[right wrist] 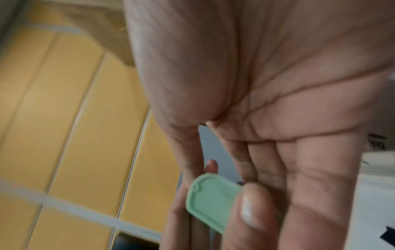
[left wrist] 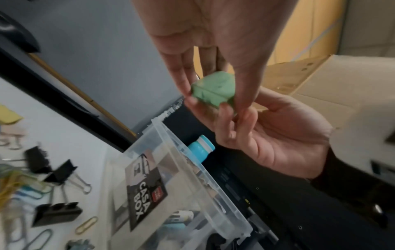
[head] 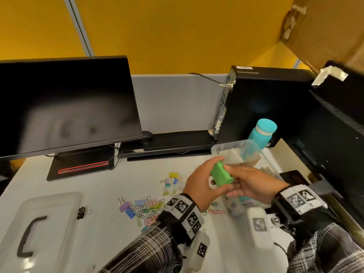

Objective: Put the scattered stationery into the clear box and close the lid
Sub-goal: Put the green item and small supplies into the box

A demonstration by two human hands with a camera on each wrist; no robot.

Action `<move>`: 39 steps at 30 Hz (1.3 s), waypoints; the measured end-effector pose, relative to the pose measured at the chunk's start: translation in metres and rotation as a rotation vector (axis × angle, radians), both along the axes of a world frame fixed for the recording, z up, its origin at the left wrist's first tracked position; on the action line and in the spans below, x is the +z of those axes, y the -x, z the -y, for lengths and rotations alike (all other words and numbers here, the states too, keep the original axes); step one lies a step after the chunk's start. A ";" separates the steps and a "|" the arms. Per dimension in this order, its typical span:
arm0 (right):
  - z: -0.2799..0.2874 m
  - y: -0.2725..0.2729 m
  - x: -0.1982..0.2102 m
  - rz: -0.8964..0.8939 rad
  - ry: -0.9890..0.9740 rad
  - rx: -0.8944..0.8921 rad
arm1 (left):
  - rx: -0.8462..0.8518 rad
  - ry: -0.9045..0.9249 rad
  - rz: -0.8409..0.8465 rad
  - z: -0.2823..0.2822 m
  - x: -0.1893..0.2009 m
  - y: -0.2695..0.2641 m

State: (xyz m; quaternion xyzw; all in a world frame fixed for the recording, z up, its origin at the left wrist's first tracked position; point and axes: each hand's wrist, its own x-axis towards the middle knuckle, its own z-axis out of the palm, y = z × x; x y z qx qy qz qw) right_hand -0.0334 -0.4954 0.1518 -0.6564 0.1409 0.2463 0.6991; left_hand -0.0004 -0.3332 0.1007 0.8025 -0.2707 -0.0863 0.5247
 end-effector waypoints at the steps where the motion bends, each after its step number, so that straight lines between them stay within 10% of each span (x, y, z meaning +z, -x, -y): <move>1: 0.009 0.000 0.000 -0.010 -0.059 -0.022 | -0.017 0.004 0.007 0.008 0.003 0.000; 4: 0.039 -0.003 -0.001 -0.004 -0.020 0.002 | -0.085 -0.029 0.033 0.027 0.006 0.000; 10: 0.086 -0.034 -0.018 0.142 1.234 0.175 | -0.181 -0.478 0.077 0.043 -0.024 0.001; 14: 0.092 -0.048 -0.034 0.068 1.544 0.558 | -0.221 -0.609 0.121 0.046 -0.045 0.007; 39: 0.089 -0.059 -0.050 0.004 1.278 0.470 | -0.253 -0.630 0.049 0.047 -0.043 0.005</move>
